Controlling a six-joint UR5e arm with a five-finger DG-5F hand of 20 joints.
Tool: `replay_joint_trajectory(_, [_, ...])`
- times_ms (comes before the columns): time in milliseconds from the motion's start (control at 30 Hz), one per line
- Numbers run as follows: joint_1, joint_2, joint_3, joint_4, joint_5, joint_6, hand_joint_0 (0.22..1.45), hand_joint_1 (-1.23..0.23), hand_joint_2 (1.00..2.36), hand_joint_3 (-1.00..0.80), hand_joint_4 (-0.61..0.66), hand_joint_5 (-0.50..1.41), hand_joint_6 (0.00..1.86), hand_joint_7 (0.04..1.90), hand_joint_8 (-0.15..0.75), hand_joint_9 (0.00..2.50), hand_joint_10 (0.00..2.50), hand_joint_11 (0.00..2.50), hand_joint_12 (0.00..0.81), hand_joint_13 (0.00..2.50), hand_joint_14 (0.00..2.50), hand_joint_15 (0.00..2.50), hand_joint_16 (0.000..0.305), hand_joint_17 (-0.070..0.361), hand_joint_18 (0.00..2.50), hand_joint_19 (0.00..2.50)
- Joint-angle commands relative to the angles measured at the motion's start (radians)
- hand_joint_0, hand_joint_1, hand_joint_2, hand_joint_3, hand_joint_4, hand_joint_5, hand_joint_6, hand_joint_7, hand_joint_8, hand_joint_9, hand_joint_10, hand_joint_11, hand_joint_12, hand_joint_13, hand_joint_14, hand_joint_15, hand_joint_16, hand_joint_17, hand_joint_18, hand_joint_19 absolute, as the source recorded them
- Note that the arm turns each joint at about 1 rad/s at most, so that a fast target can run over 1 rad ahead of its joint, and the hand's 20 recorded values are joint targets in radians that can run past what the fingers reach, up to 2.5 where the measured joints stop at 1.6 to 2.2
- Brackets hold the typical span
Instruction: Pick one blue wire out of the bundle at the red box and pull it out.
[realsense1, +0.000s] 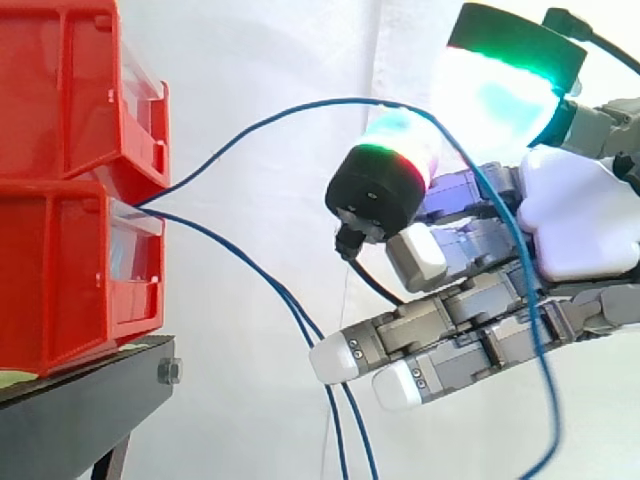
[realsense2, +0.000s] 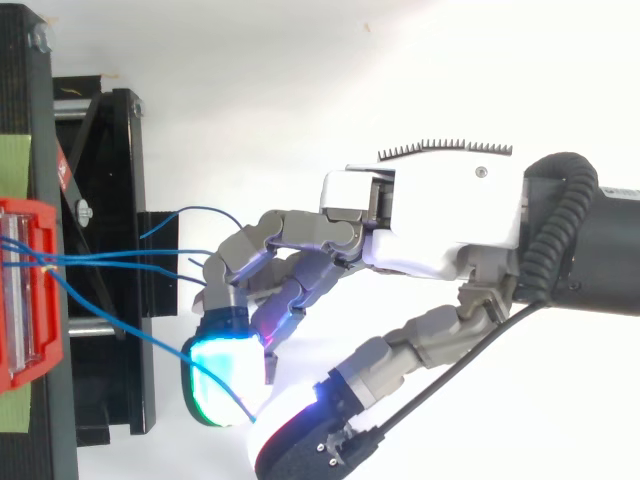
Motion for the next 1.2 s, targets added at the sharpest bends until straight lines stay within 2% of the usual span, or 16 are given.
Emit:
replay_joint_trajectory(0, [0.000,0.000,0.000,0.001,-0.001,-0.001,0.73,-0.94,1.01,-0.40,0.15,-0.18,0.92,1.16,0.348,0.74,0.01,0.65,0.438,0.37,0.00,0.12,0.056,0.125,0.37,0.10])
replay_joint_trajectory(167, [0.000,-0.001,0.000,0.001,-0.001,-0.001,0.68,-0.90,1.01,-0.35,0.19,-0.18,0.92,1.21,0.355,0.77,0.01,0.64,0.439,0.38,0.00,0.14,0.056,0.126,0.38,0.15])
replay_joint_trajectory(333, [0.000,0.000,0.000,0.001,-0.003,-0.001,0.61,-0.83,1.01,-0.33,0.20,-0.17,0.91,1.16,0.357,0.80,0.01,0.66,0.437,0.38,0.00,0.16,0.056,0.127,0.35,0.22])
replay_joint_trajectory(367, [0.000,0.000,0.000,0.001,-0.003,-0.001,0.59,-0.77,1.01,-0.33,0.20,-0.17,0.91,1.06,0.358,0.80,0.01,0.66,0.437,0.38,0.01,0.17,0.056,0.127,0.33,0.23])
replay_joint_trajectory(433, [0.000,0.000,0.000,0.001,-0.003,-0.001,0.57,-0.73,1.01,-0.33,0.21,-0.16,0.90,1.06,0.364,0.83,0.01,0.65,0.438,0.38,0.01,0.18,0.056,0.127,0.31,0.25])
replay_joint_trajectory(533, [0.000,0.000,0.000,0.001,-0.003,-0.001,0.55,-0.63,1.01,-0.36,0.21,-0.15,0.88,1.02,0.369,0.85,0.01,0.66,0.439,0.38,0.01,0.19,0.056,0.126,0.28,0.28])
replay_joint_trajectory(867, [0.000,0.000,0.000,0.001,-0.003,-0.001,0.49,-0.52,1.00,-0.50,0.23,-0.14,0.84,0.99,0.391,0.92,0.01,0.66,0.455,0.42,0.01,0.22,0.059,0.133,0.27,0.30])
replay_joint_trajectory(1067, [0.000,0.000,0.000,0.001,-0.003,-0.001,0.47,-0.43,1.00,-0.50,0.23,-0.13,0.79,0.97,0.393,0.93,0.01,0.65,0.464,0.42,0.01,0.23,0.061,0.137,0.27,0.32])
replay_joint_trajectory(1133, [0.000,0.000,0.000,0.001,-0.003,-0.001,0.47,-0.47,1.00,-0.50,0.24,-0.13,0.79,0.97,0.402,0.93,0.01,0.66,0.465,0.42,0.01,0.23,0.061,0.138,0.27,0.32])
replay_joint_trajectory(1167, [0.000,0.000,0.000,0.001,-0.003,-0.001,0.49,-0.59,1.00,-0.50,0.24,-0.13,0.79,1.01,0.396,0.92,0.01,0.66,0.457,0.42,0.01,0.22,0.059,0.134,0.29,0.31])
